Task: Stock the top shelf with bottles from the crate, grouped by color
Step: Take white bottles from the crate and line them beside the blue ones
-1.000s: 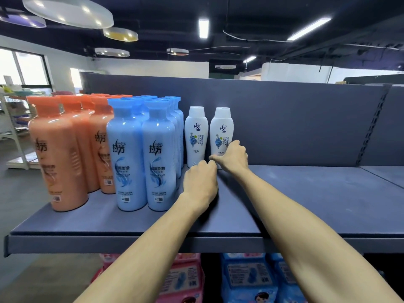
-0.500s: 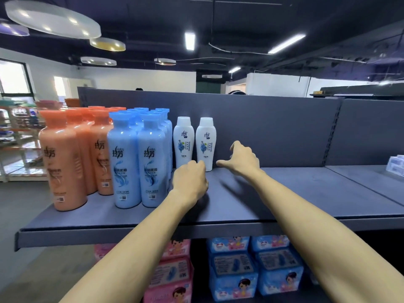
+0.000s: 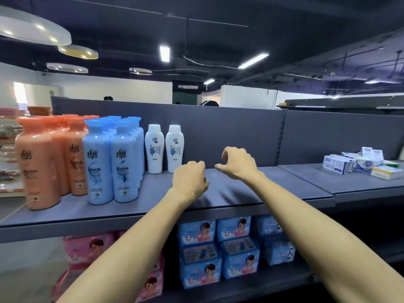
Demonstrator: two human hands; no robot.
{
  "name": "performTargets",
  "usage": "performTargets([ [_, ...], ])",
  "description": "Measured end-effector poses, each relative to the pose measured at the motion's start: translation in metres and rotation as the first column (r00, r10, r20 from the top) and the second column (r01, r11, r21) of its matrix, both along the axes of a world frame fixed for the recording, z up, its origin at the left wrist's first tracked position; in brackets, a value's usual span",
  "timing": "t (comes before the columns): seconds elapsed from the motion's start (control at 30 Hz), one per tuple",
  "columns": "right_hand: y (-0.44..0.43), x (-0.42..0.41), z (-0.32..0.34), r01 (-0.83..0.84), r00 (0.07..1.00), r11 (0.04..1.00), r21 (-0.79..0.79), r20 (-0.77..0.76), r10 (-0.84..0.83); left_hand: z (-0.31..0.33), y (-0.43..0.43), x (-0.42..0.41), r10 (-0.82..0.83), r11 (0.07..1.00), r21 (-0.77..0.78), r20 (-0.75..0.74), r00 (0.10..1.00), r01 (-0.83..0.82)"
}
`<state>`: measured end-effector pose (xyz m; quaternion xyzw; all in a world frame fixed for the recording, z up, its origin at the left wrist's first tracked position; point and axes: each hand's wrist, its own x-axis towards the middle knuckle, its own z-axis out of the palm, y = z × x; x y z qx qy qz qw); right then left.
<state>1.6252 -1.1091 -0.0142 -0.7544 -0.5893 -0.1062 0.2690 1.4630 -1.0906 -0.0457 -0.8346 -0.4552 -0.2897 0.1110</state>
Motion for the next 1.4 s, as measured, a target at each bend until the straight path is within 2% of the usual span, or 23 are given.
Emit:
performTargets([
  [0.43,-0.081,0.038,-0.031,0.015,1.0,0.998,-0.063,0.01,-0.014,-0.037,-0.063,0.04,-0.103,0.994,-0.048,-0.003,0.995,0.103],
  [0.7,-0.121,0.043,-0.092,0.022,1.0,0.998,-0.053,0.018,-0.021,-0.087,-0.089,0.05,-0.151,0.985,-0.081,0.011,0.989,0.151],
  [0.83,-0.136,0.049,-0.129,0.014,1.0,0.994,-0.11,0.028,-0.011,-0.119,-0.101,0.048,-0.138,0.97,-0.191,0.071,0.988,0.15],
  [1.0,-0.155,0.056,-0.191,0.026,0.999,0.972,-0.236,-0.027,-0.034,-0.181,-0.119,0.037,-0.07,0.905,-0.399,0.202,0.977,0.148],
  [1.17,-0.175,0.06,-0.262,0.004,0.987,0.926,-0.379,-0.148,-0.065,-0.252,-0.144,0.028,0.005,0.817,-0.569,0.176,0.984,0.098],
  [1.4,-0.213,0.062,-0.388,-0.01,0.921,0.803,-0.596,-0.318,-0.224,-0.352,-0.208,0.03,0.093,0.581,-0.804,0.22,0.971,0.127],
])
